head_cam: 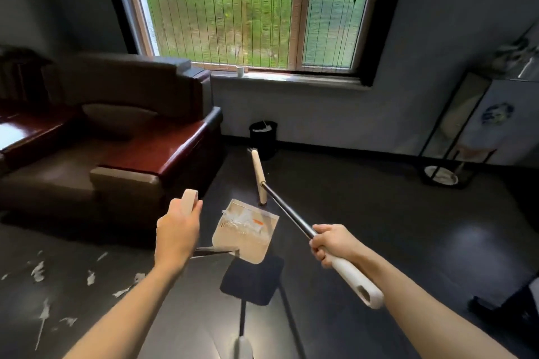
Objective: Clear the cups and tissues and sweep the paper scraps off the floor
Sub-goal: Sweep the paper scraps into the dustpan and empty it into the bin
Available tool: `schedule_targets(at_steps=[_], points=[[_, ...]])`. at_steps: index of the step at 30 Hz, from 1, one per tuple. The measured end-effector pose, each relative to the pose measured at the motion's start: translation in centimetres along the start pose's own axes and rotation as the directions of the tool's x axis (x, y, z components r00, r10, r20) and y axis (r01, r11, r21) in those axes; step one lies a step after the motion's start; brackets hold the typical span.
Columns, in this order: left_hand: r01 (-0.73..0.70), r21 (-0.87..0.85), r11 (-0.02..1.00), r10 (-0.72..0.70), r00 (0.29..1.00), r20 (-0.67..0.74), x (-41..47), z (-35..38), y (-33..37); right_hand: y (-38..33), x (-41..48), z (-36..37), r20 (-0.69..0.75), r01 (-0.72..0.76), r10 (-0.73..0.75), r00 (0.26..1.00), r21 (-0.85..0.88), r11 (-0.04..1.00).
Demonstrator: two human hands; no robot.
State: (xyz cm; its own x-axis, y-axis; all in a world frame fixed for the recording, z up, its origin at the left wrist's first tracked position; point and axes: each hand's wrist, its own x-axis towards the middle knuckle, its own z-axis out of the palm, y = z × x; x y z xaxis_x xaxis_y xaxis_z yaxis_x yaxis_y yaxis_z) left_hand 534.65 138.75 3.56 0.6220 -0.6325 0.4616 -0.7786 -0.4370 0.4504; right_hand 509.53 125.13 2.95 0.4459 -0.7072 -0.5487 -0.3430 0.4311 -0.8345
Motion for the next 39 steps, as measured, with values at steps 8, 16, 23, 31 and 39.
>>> schedule_targets(at_steps=[8, 16, 23, 31, 39], points=[[0.007, -0.096, 0.995, 0.006, 0.991, 0.135, 22.3, 12.0, -2.5, -12.6, 18.9, -0.1, -0.051, -0.01, 0.018, 0.999, 0.144, 0.99], [-0.083, -0.055, 0.995, 0.086, 0.995, 0.053, 40.5, 21.0, -1.3, -23.0, 33.5, -3.0, -0.052, -0.016, 0.028, 0.998, 0.206, 0.978], [0.079, -0.211, 0.974, -0.068, 0.996, 0.059, 54.6, 30.2, -1.2, -30.0, 46.1, -5.4, -0.074, -0.018, 0.034, 0.997, 0.207, 0.978], [-0.089, -0.137, 0.987, 0.092, 0.996, 0.013, 68.0, 37.3, -0.8, -35.7, 54.2, -7.7, -0.168, -0.031, 0.07, 0.983, 0.225, 0.974], [-0.511, 0.019, 0.859, 0.508, 0.858, 0.078, 78.8, 42.2, -0.4, -38.5, 59.7, -5.6, -0.263, -0.02, 0.12, 0.957, 0.355, 0.935]])
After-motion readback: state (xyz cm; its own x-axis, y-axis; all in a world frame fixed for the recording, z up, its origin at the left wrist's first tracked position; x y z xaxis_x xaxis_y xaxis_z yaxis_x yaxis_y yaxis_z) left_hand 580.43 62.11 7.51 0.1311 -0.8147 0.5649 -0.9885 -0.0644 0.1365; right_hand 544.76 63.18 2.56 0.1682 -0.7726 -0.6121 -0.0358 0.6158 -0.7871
